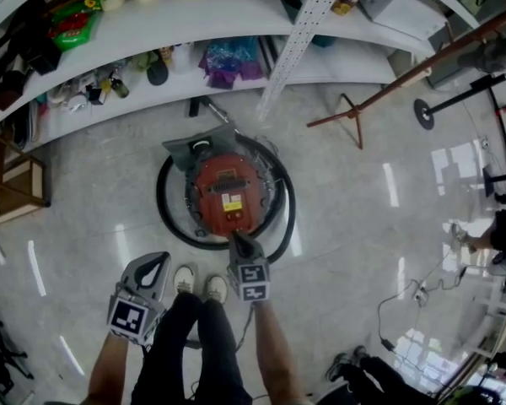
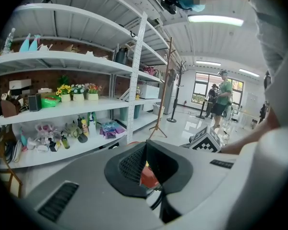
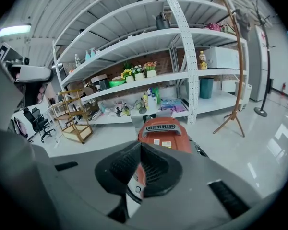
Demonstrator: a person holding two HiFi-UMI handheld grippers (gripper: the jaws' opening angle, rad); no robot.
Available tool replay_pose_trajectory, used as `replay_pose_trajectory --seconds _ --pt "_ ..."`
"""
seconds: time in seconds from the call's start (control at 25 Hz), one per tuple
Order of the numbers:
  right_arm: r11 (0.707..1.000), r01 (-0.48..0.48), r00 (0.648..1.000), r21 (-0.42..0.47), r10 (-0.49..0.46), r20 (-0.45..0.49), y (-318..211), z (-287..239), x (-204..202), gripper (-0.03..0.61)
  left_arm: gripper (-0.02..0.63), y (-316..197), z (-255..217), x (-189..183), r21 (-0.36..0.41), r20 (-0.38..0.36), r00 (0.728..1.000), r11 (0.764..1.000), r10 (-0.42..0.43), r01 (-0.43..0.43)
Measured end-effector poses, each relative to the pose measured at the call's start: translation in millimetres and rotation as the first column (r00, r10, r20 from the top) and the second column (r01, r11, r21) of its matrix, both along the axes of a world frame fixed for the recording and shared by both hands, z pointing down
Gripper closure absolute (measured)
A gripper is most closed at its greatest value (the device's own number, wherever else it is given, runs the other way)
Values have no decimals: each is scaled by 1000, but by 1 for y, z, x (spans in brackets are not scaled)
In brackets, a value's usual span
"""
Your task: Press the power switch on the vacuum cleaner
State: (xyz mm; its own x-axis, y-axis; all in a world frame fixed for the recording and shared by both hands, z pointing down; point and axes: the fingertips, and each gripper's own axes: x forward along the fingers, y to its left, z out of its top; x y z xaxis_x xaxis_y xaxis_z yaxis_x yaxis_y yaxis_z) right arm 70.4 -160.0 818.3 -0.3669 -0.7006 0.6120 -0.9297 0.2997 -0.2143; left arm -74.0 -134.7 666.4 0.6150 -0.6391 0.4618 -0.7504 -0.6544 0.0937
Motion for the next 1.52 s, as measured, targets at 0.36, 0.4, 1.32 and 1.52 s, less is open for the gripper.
replay_pose_trajectory --seconds 0.36,0.4,1.32,1.52 --pt "998 -18 999 58 16 32 17 -68 4 571 606 10 -34 2 1 -33 999 1000 -13 13" --pt "998 -18 999 66 16 31 18 -75 4 571 606 11 -36 2 -2 -35 999 1000 -15 15" --pt "990 11 998 141 -19 56 65 -204 -18 572 606 35 -128 14 21 -91 996 1000 0 2" --pt "988 0 998 155 -10 58 70 -223 -22 571 606 39 -146 12 37 -100 995 999 6 -2"
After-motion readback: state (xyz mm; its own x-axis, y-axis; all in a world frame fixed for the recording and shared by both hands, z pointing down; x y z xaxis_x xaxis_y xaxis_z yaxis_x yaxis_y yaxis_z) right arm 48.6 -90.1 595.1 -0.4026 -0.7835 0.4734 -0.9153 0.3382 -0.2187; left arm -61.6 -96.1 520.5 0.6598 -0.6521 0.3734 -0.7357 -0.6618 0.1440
